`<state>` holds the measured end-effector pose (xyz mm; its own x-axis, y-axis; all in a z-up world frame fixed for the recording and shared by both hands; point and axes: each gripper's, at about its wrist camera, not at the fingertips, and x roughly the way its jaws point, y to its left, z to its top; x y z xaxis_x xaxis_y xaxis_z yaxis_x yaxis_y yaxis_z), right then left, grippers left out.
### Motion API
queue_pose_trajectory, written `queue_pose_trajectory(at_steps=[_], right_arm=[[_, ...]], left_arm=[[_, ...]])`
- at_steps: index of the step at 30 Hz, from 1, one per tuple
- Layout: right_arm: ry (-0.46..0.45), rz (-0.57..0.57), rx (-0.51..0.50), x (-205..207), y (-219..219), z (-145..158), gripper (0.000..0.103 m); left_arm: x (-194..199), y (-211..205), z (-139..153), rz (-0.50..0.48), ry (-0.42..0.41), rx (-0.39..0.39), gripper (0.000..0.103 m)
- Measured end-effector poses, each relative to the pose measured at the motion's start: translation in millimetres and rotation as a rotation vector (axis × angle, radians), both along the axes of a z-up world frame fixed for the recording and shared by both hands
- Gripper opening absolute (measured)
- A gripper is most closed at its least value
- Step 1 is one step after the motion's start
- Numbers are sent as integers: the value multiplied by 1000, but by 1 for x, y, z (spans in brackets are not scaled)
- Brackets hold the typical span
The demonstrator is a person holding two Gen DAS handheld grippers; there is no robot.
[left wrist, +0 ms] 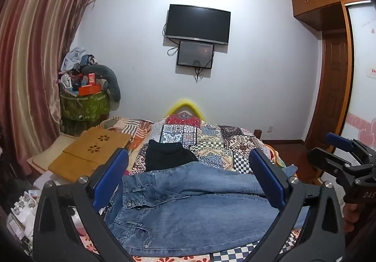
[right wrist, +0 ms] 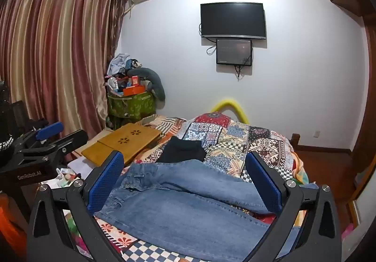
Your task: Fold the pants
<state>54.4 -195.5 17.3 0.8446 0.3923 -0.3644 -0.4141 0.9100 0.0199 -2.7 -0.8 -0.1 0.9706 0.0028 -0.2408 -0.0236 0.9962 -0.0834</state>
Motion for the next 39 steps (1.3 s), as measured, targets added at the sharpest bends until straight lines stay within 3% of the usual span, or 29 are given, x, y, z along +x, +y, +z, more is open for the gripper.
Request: queue_pose_trajectory(at_steps=[6, 39], right_arm=[[5, -4, 1, 0, 0, 0, 103], [9, 6, -7, 4, 3, -2, 103]], left_arm=[[5, -3, -1, 4, 40, -7, 103], [11, 9, -2, 19, 25, -28, 103]])
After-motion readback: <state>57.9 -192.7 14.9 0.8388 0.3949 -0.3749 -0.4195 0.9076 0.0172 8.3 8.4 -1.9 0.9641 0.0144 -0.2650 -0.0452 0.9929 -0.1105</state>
